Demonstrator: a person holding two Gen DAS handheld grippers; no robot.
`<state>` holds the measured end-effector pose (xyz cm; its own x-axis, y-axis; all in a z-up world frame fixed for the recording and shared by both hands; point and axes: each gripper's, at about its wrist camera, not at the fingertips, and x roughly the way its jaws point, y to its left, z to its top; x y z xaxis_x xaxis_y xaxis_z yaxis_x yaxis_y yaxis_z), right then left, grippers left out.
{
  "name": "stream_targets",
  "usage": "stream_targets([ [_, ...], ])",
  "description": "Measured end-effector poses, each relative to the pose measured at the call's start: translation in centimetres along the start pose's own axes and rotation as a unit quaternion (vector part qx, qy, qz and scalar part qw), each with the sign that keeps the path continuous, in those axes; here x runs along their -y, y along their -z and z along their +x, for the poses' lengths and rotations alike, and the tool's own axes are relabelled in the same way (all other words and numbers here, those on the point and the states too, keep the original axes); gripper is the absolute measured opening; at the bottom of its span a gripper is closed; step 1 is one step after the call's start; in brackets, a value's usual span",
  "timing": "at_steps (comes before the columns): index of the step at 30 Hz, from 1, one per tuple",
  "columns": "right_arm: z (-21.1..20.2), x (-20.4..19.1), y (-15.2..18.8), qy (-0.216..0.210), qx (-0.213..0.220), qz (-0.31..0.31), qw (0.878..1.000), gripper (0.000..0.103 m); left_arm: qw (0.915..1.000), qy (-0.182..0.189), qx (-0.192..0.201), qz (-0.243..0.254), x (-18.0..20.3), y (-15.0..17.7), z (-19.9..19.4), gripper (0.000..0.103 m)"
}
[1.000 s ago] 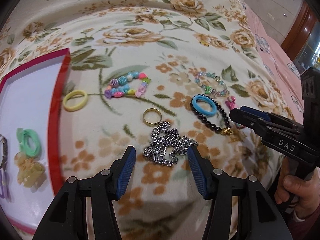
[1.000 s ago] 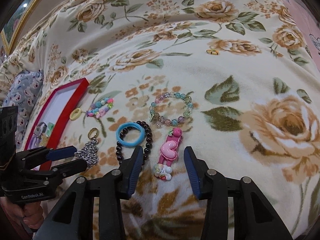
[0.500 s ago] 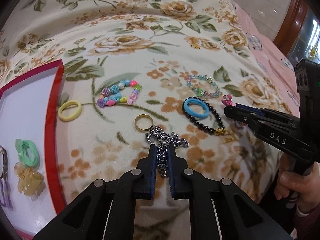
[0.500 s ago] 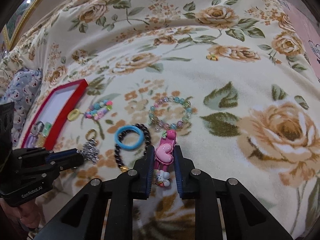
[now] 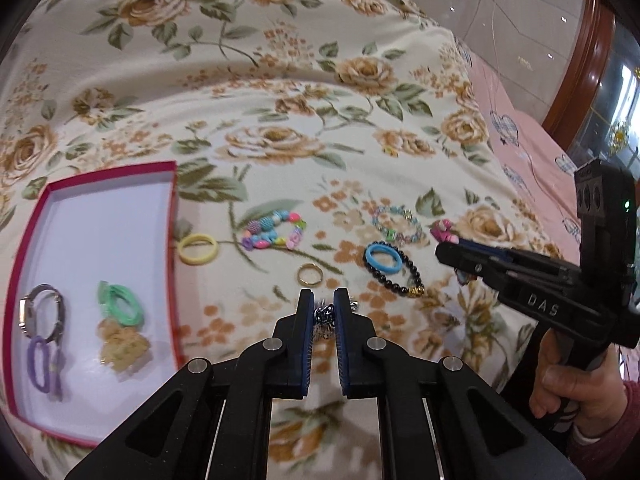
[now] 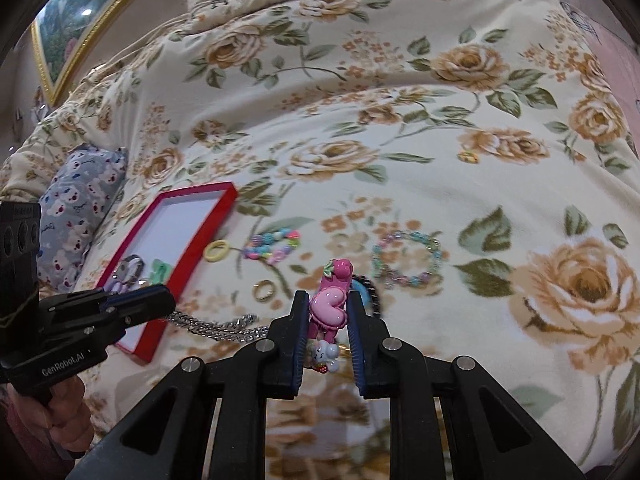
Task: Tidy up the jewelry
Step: 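Carry the chain and pink clip into the box and release both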
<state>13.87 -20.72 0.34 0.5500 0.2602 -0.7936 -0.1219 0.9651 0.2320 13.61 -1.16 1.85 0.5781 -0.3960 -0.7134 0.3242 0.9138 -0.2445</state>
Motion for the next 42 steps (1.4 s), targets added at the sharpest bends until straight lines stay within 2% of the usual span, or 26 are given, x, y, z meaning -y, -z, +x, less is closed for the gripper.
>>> stream_targets([
  [13,-0.1,-5.0,-0.4,-0.047,0.001,-0.037,0.998,0.018,0.9975,-0.007,0.066,-0.023,-1.9,0.4,-7.7,0.008],
  [18,0.4,-7.2,-0.6,-0.071,-0.002,-0.052,0.996,0.018,0.9961,-0.019,0.080,-0.029,-3.2,0.8,-9.6,0.008],
  [32,3.4,-13.4,-0.2,-0.135,-0.038,-0.090,0.986,0.018,0.9902,-0.077,0.070,-0.093,-7.9,2.1,-11.8,0.008],
  [42,6.1,-18.4,0.8,-0.172,-0.071,-0.126,0.974,0.018,0.9854,-0.097,0.063,-0.125,-10.6,3.5,-11.8,0.008],
])
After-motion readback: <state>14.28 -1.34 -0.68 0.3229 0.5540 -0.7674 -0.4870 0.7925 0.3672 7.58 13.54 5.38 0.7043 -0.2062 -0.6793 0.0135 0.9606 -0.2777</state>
